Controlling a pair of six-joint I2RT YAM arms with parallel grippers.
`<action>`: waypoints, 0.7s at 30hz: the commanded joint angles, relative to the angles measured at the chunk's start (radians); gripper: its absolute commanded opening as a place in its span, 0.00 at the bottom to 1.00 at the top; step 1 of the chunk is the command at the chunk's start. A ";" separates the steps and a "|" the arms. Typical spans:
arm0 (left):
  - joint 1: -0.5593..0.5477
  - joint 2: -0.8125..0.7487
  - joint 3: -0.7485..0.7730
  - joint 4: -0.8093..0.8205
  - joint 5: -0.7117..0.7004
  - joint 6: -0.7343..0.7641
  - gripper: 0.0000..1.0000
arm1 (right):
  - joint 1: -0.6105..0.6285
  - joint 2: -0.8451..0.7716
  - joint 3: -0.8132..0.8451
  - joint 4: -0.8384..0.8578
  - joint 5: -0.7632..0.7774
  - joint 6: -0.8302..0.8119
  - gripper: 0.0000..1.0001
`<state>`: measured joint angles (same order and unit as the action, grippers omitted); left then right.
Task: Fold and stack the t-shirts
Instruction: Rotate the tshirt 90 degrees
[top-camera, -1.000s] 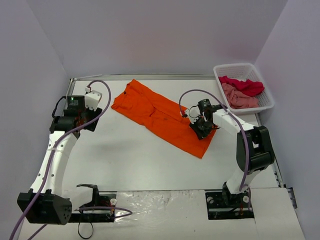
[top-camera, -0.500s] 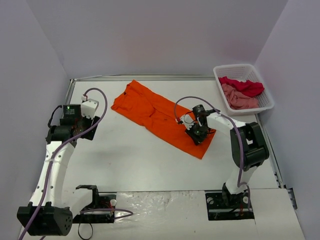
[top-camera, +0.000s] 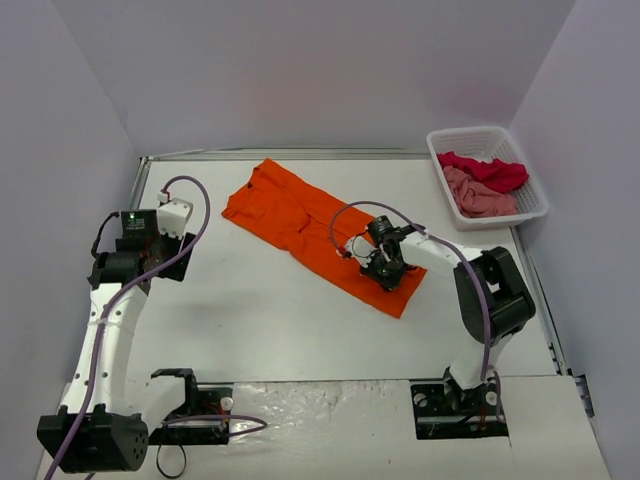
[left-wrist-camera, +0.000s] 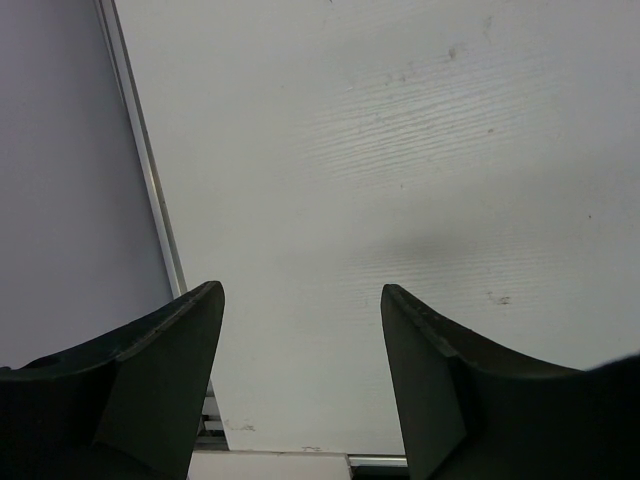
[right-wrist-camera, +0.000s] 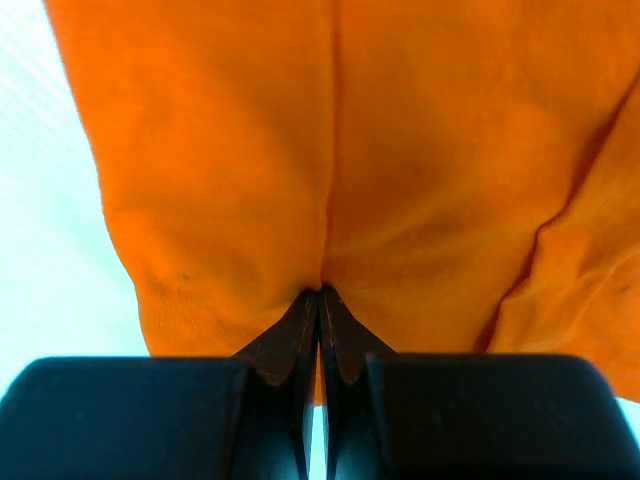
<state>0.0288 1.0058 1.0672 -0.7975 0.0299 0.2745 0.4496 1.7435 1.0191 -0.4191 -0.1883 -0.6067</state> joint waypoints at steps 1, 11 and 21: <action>0.011 -0.003 0.031 -0.011 0.008 -0.018 0.63 | 0.084 0.080 -0.060 -0.041 -0.085 0.028 0.00; 0.017 0.002 0.033 -0.011 -0.005 -0.014 0.63 | 0.237 0.148 0.005 -0.049 -0.079 0.061 0.00; 0.019 0.019 0.037 0.001 -0.007 -0.014 0.63 | 0.360 0.171 0.050 -0.070 -0.097 0.096 0.00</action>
<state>0.0410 1.0233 1.0672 -0.7971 0.0292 0.2745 0.7612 1.8233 1.1217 -0.4553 -0.1421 -0.5594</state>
